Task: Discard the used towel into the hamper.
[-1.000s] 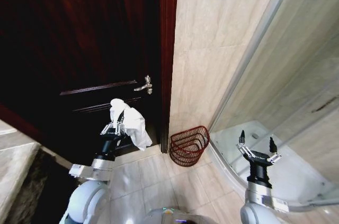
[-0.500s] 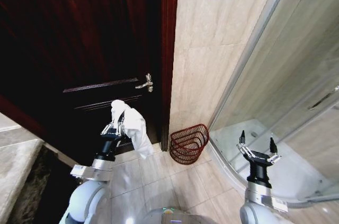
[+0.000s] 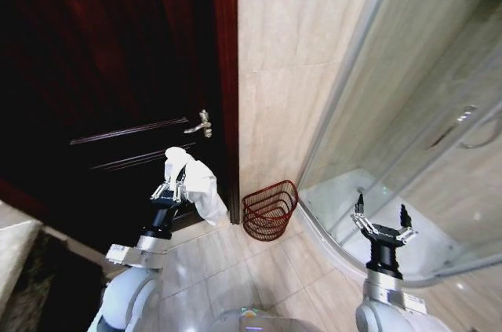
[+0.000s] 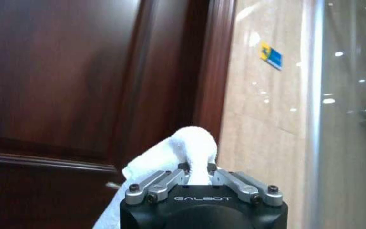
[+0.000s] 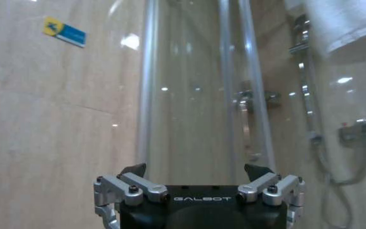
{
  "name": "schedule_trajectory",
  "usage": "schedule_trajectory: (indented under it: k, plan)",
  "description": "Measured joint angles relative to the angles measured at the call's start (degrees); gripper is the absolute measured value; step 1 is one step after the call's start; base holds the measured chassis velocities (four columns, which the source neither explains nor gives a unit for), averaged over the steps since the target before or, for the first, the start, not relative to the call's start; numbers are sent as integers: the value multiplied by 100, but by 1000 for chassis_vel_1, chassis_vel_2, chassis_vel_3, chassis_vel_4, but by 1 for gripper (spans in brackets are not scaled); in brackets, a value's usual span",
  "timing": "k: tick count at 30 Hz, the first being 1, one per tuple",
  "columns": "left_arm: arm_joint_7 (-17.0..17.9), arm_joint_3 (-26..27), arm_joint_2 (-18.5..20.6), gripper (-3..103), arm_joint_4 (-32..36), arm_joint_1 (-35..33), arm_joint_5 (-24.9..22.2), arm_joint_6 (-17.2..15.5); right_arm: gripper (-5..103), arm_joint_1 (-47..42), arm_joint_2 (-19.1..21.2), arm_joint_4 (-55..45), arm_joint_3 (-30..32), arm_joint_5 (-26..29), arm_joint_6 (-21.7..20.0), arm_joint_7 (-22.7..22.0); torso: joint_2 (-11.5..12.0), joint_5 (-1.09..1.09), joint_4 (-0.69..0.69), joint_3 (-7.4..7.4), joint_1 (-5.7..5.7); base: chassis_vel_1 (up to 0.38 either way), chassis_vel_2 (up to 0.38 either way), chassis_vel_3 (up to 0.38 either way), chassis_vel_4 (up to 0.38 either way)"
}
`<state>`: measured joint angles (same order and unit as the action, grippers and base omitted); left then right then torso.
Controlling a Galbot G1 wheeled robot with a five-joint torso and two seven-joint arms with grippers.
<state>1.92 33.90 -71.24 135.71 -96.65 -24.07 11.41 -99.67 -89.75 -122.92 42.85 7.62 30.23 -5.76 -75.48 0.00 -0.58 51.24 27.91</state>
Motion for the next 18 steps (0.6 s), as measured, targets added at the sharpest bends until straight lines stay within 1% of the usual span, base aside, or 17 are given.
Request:
schedule_trajectory:
  k: [18]
  plan:
    - [45, -56, 15, 8, -66, 50, 3, -28, 100, -6, 25, 22, -26, -23, 29, 5, -1, 0, 0, 0, 0, -116, -123, -114, -116]
